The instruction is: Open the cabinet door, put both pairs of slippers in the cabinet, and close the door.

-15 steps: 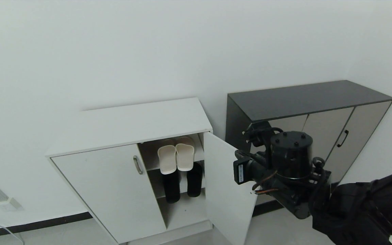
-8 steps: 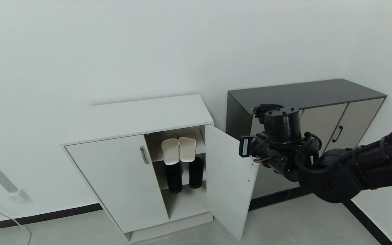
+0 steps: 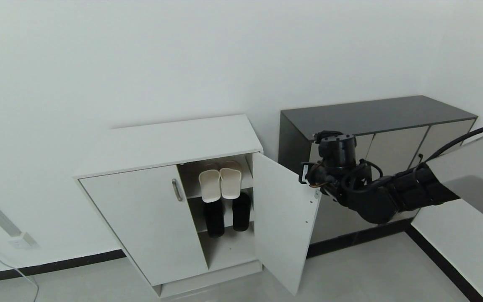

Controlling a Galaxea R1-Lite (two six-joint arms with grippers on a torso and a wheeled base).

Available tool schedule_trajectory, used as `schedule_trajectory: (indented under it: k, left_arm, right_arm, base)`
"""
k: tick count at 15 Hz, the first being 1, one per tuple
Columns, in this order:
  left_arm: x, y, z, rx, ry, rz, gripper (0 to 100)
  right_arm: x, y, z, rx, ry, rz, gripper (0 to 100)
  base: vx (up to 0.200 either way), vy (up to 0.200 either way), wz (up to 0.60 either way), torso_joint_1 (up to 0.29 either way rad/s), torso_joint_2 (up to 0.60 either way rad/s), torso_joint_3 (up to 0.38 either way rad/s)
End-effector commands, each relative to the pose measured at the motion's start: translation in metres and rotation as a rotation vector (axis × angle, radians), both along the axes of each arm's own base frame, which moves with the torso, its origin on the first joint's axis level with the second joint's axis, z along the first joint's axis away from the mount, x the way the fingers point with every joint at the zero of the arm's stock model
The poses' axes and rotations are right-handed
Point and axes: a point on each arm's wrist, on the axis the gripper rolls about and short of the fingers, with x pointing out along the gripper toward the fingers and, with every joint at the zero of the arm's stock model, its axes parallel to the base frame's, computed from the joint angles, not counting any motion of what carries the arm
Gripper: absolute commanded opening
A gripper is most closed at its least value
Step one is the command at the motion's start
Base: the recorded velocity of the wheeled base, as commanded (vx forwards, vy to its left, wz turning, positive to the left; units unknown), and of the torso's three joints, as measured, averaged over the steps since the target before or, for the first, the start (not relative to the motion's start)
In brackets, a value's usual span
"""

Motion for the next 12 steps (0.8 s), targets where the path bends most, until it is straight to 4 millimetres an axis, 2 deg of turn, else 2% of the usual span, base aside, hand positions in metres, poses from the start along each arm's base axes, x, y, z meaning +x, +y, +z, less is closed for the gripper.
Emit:
schedule_trajectory:
  k: [1,6,12]
  left_arm:
    - [0.000,0.000,0.000,0.000,0.001,0.000,0]
    - [0.000,0.000,0.000,0.000,0.001,0.000,0]
    - [0.000,0.000,0.000,0.000,0.001,0.000,0]
  right_arm:
    - [0.012,-0.001,-0.020,-0.021,0.034,-0.017,0]
    - [0.023,-0.007,-0.031,-0.030,0.050,-0.041,0]
    - [0.021,-0.008,-0.037,-0.061,0.103,-0.038,0]
  base:
    - [0.000,0.000,0.00,0.000,0.00,0.000]
    - [0.000,0.000,0.00,0.000,0.00,0.000]
    - [0.000,0.000,0.00,0.000,0.00,0.000]
